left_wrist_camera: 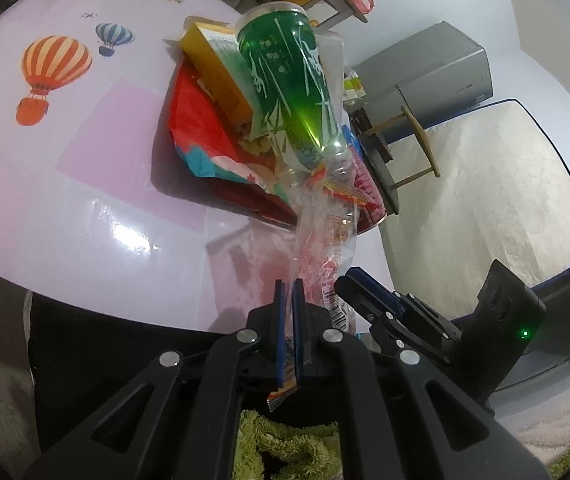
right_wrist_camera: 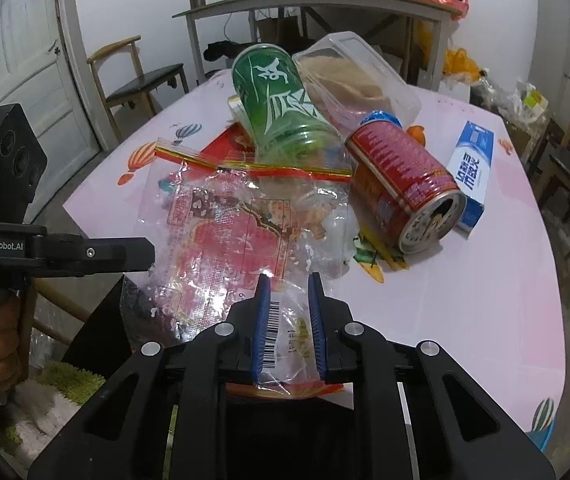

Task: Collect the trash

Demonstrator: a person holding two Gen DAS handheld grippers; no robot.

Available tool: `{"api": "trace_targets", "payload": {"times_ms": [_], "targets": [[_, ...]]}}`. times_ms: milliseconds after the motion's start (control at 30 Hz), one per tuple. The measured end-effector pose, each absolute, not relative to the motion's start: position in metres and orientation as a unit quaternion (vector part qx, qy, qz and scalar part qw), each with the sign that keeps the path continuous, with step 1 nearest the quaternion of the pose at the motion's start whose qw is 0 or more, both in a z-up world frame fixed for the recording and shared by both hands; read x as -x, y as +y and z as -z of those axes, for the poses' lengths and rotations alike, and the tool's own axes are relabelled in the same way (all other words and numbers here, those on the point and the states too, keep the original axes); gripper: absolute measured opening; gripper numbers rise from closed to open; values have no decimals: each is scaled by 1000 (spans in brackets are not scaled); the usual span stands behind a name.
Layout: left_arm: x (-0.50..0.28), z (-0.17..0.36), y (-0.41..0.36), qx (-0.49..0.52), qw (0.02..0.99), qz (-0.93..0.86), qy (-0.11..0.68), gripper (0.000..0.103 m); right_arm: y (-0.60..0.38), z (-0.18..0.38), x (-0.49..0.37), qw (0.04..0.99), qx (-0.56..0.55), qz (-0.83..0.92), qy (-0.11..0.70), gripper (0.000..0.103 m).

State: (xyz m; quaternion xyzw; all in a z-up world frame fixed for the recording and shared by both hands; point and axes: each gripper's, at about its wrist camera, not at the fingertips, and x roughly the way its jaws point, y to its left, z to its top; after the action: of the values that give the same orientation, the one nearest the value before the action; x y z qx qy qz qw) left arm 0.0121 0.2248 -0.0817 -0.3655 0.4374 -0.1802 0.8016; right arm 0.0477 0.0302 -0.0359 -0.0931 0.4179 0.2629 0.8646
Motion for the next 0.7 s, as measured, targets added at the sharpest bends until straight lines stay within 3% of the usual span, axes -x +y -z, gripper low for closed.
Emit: {"api": "trace_targets", "payload": {"times_ms": [300, 700], "targets": [[-5, 88, 231, 369, 795, 171, 451, 37, 33, 40, -49, 860, 94, -270, 423, 18], [-20, 87, 221, 347, 797, 182, 459, 39, 31, 45, -53, 856, 92, -274, 429, 17]]}}
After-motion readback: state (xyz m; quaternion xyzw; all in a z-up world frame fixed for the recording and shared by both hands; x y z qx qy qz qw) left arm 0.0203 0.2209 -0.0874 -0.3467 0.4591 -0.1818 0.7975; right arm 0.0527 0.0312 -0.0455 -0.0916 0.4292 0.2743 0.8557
